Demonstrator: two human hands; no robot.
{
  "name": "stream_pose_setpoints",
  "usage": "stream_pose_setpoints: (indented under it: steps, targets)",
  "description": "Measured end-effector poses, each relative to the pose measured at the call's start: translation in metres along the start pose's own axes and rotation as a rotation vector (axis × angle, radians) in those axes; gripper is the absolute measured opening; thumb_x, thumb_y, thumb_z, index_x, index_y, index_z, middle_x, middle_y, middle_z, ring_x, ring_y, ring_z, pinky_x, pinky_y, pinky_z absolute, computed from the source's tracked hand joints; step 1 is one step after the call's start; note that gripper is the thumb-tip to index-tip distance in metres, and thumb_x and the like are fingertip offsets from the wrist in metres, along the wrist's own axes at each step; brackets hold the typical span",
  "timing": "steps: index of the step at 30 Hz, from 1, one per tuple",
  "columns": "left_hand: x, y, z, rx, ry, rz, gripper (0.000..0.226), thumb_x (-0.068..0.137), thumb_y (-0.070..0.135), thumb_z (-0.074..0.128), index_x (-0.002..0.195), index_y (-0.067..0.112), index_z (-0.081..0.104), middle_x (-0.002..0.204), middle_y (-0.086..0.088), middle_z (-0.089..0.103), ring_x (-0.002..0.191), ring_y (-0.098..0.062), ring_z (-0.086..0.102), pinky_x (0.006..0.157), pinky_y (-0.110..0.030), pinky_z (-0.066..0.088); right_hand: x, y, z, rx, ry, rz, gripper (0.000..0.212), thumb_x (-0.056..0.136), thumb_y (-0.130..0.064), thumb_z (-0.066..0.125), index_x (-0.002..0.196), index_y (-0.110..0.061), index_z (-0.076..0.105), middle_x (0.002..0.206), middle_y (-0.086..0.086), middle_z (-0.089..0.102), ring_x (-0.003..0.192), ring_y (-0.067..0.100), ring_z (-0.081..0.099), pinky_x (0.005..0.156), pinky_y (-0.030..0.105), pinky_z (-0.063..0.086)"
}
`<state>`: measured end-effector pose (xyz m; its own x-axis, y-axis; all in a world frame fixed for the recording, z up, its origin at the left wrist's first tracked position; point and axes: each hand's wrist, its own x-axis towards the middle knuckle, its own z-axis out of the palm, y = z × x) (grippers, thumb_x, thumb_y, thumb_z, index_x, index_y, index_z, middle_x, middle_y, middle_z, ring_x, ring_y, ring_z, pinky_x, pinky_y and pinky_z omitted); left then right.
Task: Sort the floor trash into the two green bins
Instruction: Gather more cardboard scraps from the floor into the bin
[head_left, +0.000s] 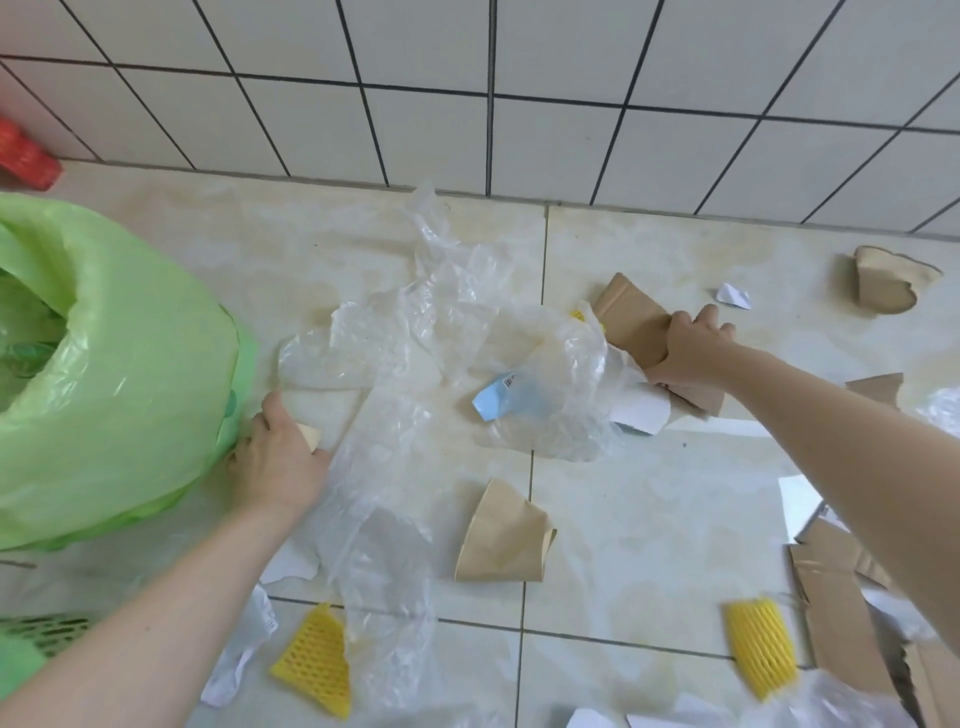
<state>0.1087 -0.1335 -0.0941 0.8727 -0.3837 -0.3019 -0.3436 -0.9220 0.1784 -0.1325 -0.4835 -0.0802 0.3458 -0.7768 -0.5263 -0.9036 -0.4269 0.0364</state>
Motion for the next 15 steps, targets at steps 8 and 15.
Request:
stream_pose_setpoints:
  steps: [8,15]
  targets:
    - [-0.014,0.006,-0.012,-0.031,0.034,0.067,0.068,0.083,0.017,0.064,0.140,0.011,0.027,0.131,-0.018,0.046,0.106,-0.042,0.053,0.081,-0.050,0.049,-0.025,0.029,0.007,0.180,0.149,-0.008,0.074,0.071,-0.031,0.076,0.119,0.002,0.030,0.104,0.014,0.033,0.095,0.034,0.043,0.076,0.035,0.034]
    - [-0.034,0.025,-0.031,-0.160,0.048,0.153,0.066,0.083,0.010,0.061,0.140,0.012,0.028,0.136,-0.016,0.046,0.110,-0.041,0.052,0.084,-0.048,0.048,-0.047,0.039,-0.005,0.452,0.144,0.110,0.091,0.071,-0.040,0.076,0.135,-0.006,0.021,0.126,0.015,0.027,0.089,0.031,0.044,0.075,0.036,0.043]
